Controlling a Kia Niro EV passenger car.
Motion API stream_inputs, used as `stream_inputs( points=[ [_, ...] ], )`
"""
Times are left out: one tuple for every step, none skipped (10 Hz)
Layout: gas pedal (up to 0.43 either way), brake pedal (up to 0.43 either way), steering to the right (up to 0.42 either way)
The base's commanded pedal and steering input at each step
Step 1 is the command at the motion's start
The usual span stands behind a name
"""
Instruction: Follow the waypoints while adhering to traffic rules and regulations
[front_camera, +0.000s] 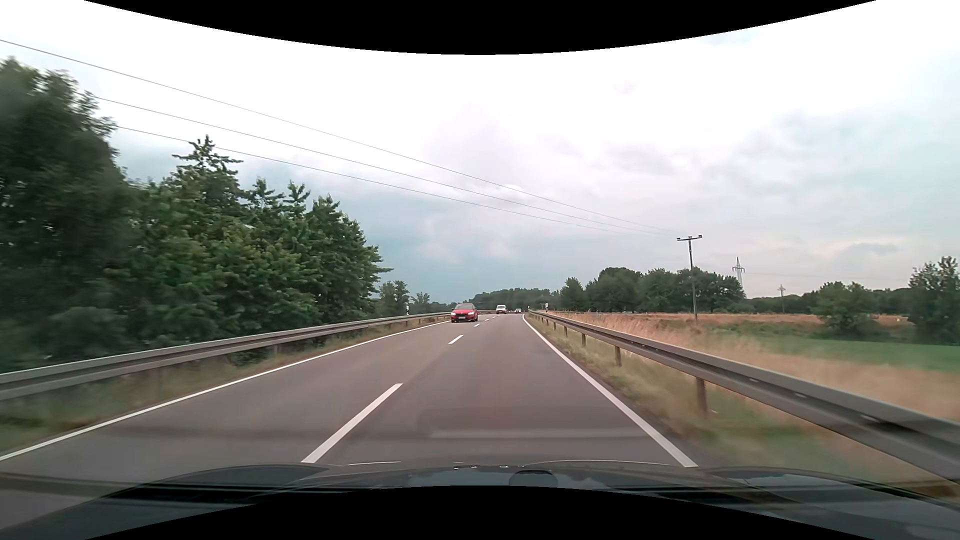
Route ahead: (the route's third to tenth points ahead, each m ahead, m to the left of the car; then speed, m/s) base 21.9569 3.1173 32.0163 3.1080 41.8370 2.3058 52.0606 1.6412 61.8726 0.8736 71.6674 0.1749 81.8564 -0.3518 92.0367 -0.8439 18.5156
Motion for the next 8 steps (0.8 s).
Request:
stream_inputs(
  points=[
    [0.169,0.000,0.005],
    [0.169,0.000,0.005],
    [0.169,0.000,0.005],
    [0.169,0.000,0.005],
    [0.169,0.000,0.005],
    [0.169,0.000,0.006],
    [0.169,0.000,0.005],
    [0.157,0.000,0.005]
  ],
)
